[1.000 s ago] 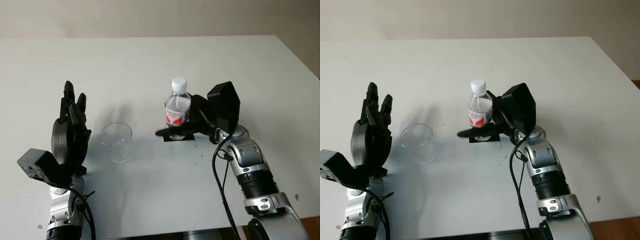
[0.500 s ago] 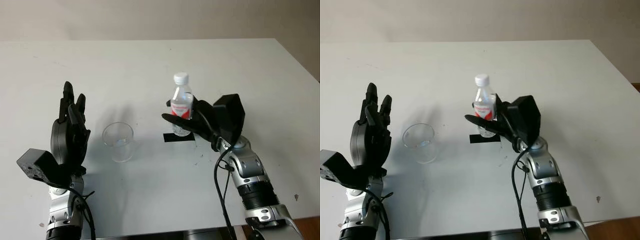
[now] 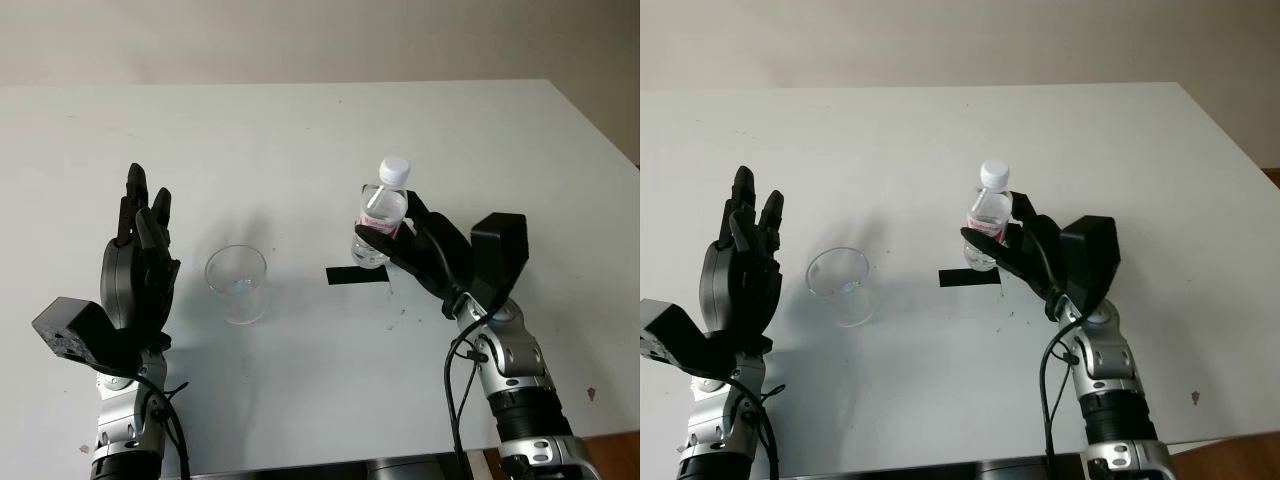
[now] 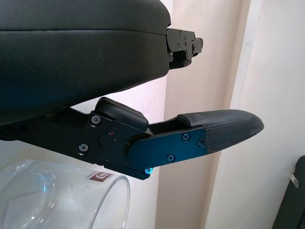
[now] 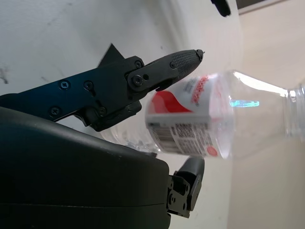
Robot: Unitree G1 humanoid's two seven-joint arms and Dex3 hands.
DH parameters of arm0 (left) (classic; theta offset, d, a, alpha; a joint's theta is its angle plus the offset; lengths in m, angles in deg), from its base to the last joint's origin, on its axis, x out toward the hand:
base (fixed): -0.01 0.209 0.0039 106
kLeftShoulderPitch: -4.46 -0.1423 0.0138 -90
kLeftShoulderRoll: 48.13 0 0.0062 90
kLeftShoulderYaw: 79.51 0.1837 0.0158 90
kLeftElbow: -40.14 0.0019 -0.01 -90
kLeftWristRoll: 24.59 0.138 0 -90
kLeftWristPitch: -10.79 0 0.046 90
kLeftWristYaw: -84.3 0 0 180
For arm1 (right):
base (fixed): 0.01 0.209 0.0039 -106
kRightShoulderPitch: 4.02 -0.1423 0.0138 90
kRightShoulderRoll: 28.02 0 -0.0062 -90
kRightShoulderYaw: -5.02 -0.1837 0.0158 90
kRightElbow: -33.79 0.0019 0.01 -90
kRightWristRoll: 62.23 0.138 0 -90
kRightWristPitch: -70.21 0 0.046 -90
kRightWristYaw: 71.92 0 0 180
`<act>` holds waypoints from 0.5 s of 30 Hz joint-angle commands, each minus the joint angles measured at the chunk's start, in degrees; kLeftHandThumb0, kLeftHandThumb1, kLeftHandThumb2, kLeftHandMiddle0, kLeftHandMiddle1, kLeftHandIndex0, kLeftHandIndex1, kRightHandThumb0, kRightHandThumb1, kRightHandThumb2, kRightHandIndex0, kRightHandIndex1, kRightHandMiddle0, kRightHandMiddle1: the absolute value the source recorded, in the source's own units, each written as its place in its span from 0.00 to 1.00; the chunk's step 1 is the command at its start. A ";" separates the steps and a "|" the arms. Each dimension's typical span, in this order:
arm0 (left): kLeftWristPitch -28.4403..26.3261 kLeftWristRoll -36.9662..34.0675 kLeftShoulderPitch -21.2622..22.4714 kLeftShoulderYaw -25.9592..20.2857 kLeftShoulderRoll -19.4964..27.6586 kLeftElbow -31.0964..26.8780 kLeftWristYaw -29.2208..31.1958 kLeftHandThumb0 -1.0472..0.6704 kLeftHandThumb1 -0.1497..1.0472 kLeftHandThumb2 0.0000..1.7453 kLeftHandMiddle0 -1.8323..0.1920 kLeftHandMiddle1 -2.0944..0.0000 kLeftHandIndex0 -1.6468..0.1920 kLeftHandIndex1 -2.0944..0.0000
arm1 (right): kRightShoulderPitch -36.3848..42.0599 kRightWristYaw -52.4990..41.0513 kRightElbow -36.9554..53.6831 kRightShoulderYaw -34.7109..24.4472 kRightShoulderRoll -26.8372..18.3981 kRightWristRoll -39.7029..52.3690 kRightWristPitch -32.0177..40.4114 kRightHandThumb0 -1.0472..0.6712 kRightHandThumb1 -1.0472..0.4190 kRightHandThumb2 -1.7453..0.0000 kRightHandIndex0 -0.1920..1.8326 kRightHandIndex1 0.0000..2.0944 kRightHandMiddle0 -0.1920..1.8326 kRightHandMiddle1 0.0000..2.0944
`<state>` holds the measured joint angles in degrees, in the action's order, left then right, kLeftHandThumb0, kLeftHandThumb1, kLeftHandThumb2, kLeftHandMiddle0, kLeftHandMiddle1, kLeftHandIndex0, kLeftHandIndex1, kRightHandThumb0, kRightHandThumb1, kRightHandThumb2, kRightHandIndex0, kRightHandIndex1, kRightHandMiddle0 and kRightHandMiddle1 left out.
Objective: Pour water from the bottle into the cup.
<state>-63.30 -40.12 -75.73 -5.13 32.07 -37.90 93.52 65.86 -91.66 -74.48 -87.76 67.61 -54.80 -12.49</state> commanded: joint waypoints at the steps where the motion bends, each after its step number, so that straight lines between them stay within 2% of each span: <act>1: -0.03 -0.22 0.06 -0.14 0.19 -0.16 -0.01 0.10 1.00 0.37 1.00 0.79 0.91 1.00 | 2.64 -1.23 -2.06 0.41 -0.42 -0.09 -1.29 0.22 0.08 0.97 0.01 0.11 0.01 0.16; 2: -0.25 -0.19 0.02 -0.10 0.18 -0.37 -0.13 0.10 1.00 0.37 1.00 0.79 0.91 1.00 | 2.78 -2.30 -2.60 0.33 -0.36 0.32 -2.61 0.22 0.08 0.97 0.00 0.05 0.00 0.08; 5: -0.11 -0.09 0.04 -0.02 0.28 -0.23 0.07 0.10 1.00 0.38 1.00 0.80 0.91 1.00 | 3.07 -5.06 -4.66 0.78 -0.60 0.06 -7.95 0.18 0.09 0.97 0.00 0.00 0.00 0.01; 11: -0.12 0.35 0.04 0.25 0.23 -0.34 -0.13 0.10 1.00 0.38 1.00 0.80 0.91 1.00 | 4.24 -3.22 -7.46 3.68 -1.44 -6.54 -20.32 0.07 0.08 0.97 0.00 0.00 0.00 0.00; 15: 0.08 0.28 0.09 0.36 0.13 -0.14 -0.05 0.10 1.00 0.38 1.00 0.81 0.92 1.00 | 5.63 0.49 -7.20 4.70 -0.73 -9.56 -24.08 0.05 0.07 0.97 0.00 0.00 0.00 0.00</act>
<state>-63.43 -40.01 -75.73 -4.90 32.18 -37.90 93.42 69.79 -91.72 -81.06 -83.59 66.71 -63.72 -35.84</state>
